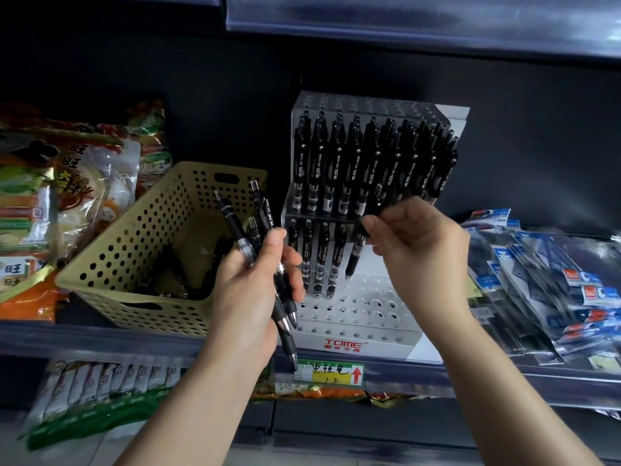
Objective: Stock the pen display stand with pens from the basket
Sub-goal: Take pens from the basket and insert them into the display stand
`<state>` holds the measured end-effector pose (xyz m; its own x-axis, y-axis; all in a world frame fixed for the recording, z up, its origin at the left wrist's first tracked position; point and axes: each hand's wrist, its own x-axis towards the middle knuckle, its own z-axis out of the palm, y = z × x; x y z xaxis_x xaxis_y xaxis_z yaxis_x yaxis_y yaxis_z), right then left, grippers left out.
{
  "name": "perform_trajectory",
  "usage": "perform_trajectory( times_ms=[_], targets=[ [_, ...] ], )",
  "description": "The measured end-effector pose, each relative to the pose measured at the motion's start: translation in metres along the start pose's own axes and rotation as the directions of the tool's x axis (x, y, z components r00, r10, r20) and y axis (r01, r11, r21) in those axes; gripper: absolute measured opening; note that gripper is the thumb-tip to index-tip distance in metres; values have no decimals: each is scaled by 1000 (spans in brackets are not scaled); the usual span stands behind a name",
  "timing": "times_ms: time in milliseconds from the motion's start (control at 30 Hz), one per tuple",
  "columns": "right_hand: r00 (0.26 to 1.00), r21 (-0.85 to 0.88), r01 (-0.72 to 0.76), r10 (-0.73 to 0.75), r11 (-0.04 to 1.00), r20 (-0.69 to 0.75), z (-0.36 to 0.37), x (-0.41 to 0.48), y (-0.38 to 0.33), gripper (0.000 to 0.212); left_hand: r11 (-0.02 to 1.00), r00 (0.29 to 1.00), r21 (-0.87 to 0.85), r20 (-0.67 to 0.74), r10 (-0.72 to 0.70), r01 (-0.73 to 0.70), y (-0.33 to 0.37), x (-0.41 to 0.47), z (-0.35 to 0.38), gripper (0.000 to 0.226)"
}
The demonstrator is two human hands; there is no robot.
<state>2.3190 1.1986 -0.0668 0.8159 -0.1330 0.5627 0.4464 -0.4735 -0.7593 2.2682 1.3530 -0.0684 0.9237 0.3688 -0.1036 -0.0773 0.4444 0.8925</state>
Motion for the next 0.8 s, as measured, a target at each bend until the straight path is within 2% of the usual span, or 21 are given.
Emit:
perform_trajectory(
  times_ms=[333,667,800],
  targets=[
    [994,-244,105,-95,964,52,6,-14,1,17,1000,1000,3,-1,-12,12,1,-1,0,16],
    [988,-323,84,-37,943,148,8,-15,8,24,999,999,-7,12,-31,31,3,-1,-1,19],
    [977,-347,59,17,936,213,6,-13,5,26,994,991,-38,96,-97,101,4,-3,0,19]
  ],
)
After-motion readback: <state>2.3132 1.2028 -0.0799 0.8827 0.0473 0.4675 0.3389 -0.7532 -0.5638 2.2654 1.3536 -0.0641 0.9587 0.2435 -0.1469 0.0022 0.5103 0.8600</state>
